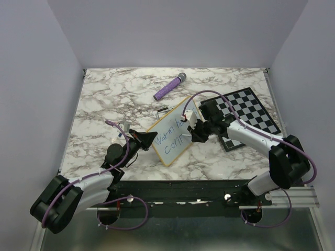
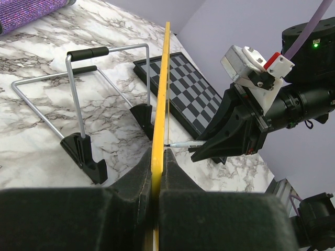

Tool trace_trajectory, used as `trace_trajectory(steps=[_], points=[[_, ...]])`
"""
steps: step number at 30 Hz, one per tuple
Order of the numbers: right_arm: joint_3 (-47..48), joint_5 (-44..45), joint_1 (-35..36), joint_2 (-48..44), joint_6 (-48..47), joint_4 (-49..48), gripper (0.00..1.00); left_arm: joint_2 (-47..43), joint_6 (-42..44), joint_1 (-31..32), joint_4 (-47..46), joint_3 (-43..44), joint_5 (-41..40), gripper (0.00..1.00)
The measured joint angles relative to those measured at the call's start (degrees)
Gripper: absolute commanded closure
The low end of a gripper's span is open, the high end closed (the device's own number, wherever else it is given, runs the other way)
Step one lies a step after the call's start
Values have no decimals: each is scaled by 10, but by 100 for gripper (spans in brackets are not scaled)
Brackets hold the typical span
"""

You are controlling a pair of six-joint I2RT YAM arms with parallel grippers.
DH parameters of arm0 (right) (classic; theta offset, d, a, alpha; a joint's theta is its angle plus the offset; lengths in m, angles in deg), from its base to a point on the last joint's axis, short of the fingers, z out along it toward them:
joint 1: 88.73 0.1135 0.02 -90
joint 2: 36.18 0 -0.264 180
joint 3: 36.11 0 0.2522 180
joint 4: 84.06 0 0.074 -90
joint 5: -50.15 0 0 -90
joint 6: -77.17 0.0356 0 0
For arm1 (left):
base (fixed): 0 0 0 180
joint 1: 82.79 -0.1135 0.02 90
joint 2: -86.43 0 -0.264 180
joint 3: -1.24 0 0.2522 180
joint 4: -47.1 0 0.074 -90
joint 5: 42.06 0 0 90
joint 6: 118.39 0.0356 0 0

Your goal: Write a sentence on the whiteboard

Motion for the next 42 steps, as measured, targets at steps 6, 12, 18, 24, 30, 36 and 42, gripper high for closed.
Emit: trace_trajectory(steps=[6, 12, 18, 24, 30, 36, 42], points=[[0, 2, -2, 0, -1, 0, 99, -1, 0, 0, 0, 0, 0, 100], [8, 1, -3, 9, -17, 12, 99, -2, 0, 0, 2, 0, -1, 100], [9, 0, -3, 28, -40, 41, 99, -4, 2, 0, 3, 0, -5, 100], [9, -1, -4, 38, -49, 58, 99, -4, 3, 0, 3, 0, -5, 100], [9, -6, -6, 19, -41, 51, 99, -5, 2, 0, 3, 0, -4, 100], [11, -6, -13, -10, -31, 26, 99, -5, 2, 0, 3, 0, -3, 100], [12, -6, -15, -7, -30, 23, 99, -5, 2, 0, 3, 0, -3, 100]])
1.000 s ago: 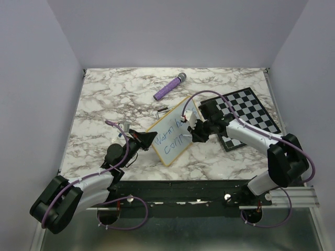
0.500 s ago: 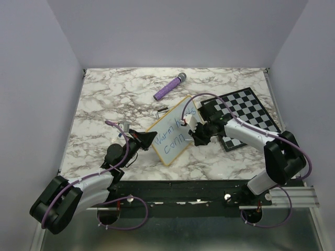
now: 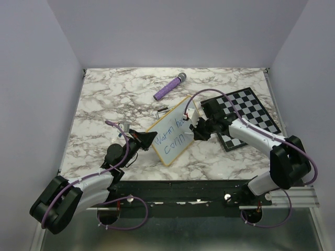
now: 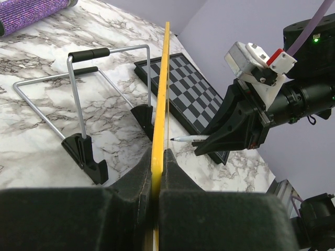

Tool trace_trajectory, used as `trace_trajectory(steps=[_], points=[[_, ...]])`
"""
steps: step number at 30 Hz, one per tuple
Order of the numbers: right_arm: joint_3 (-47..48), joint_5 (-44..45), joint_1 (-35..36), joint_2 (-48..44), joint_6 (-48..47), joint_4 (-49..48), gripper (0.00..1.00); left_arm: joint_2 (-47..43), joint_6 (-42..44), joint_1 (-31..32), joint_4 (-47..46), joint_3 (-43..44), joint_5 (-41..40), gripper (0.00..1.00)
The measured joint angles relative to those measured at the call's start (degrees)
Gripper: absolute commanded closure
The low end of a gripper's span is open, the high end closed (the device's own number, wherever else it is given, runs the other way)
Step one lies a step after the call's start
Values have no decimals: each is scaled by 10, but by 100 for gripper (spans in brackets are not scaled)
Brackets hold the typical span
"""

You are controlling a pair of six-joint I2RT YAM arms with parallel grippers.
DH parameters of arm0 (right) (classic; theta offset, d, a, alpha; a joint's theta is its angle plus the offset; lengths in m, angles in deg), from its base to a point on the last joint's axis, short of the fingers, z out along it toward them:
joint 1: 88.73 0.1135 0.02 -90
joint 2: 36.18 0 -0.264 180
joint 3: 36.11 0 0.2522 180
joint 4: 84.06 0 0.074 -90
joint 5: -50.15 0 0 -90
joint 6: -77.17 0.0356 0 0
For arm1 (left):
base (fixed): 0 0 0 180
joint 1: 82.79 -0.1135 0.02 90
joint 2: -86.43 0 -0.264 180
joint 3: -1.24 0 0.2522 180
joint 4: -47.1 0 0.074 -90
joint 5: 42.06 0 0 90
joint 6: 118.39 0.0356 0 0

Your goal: Write a sentence on the whiteboard

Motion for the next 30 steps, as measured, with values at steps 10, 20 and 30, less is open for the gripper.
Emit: trace_trajectory(steps=[10, 20, 30], points=[[3, -1, 0, 26, -3, 11, 99, 0, 0, 0, 0, 0, 0, 100], [6, 10, -6, 28, 9, 13, 99, 0, 0, 0, 0, 0, 0, 100], [6, 30, -18, 28, 25, 6, 100, 0, 0, 0, 0, 0, -1, 100]])
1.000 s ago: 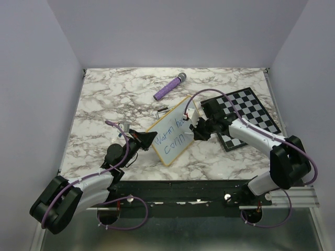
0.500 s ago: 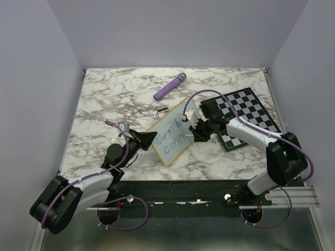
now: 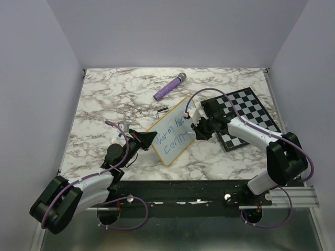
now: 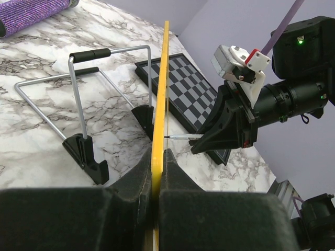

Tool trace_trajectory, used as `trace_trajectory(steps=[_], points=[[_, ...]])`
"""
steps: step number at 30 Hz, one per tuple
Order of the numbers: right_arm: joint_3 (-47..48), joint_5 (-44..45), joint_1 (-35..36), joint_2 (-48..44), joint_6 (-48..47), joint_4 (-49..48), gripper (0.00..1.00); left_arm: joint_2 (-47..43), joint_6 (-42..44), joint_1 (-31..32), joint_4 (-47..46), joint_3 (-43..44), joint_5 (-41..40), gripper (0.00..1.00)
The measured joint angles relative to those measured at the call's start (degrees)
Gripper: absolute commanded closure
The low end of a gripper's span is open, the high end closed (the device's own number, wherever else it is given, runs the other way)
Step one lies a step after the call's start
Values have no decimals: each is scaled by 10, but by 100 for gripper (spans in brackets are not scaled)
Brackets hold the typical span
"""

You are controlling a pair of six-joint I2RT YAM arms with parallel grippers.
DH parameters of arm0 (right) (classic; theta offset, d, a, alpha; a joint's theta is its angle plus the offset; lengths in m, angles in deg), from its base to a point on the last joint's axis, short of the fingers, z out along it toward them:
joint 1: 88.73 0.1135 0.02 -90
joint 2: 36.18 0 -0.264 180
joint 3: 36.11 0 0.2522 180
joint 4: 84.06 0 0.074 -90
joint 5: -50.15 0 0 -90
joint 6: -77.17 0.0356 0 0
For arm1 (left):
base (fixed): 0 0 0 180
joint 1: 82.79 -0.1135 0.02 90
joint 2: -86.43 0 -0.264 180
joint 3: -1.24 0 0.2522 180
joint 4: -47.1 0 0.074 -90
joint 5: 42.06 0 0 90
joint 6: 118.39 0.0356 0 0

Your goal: Write a sentence on the whiteboard

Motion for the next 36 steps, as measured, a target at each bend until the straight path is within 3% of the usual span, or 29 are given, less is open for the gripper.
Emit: trace_trajectory(steps=[36], points=[[0, -31, 11, -5, 0, -19, 99, 15, 0, 0, -16, 0, 0, 100]])
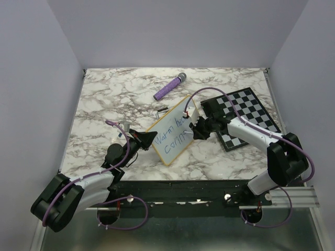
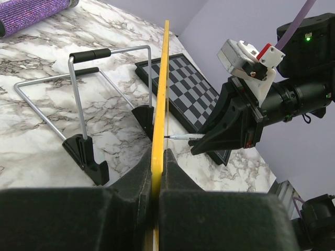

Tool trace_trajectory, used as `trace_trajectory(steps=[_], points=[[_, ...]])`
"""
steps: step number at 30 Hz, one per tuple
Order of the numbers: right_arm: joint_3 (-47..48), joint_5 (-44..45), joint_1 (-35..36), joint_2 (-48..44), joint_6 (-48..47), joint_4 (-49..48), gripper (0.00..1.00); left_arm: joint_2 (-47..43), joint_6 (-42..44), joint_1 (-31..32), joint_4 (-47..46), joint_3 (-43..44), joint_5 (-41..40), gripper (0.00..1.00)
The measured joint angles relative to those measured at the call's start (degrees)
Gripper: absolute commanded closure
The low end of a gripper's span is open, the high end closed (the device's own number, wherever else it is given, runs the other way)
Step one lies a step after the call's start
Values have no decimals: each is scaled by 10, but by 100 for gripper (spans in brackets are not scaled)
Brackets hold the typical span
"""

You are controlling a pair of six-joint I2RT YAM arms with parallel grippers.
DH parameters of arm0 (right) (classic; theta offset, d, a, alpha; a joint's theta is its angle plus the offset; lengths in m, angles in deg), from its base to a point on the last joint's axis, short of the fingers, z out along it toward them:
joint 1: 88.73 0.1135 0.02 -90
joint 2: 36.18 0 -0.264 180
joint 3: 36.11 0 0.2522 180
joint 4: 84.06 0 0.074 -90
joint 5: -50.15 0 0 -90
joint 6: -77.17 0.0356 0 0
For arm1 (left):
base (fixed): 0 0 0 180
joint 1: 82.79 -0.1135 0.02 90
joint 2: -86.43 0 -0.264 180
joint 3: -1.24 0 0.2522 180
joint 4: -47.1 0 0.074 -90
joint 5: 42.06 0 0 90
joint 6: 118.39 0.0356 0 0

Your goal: Write a sentence on the whiteboard

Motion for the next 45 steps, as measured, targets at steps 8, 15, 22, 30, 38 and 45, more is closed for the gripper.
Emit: trace_trajectory(steps=[8, 15, 22, 30, 38, 45], points=[[11, -3, 0, 15, -10, 24, 99, -4, 0, 0, 7, 0, -1, 100], [11, -3, 0, 27, -15, 44, 99, -11, 3, -1, 13, 0, -2, 100], [11, 12, -3, 29, -10, 48, 100, -14, 6, -1, 14, 0, -1, 100], [11, 23, -23, 21, -2, 41, 99, -14, 7, -1, 14, 0, -1, 100], [11, 12, -27, -39, 0, 16, 99, -11, 6, -1, 12, 0, 0, 100], [11, 13, -31, -34, 4, 8, 99, -11, 6, -1, 12, 0, 0, 100]])
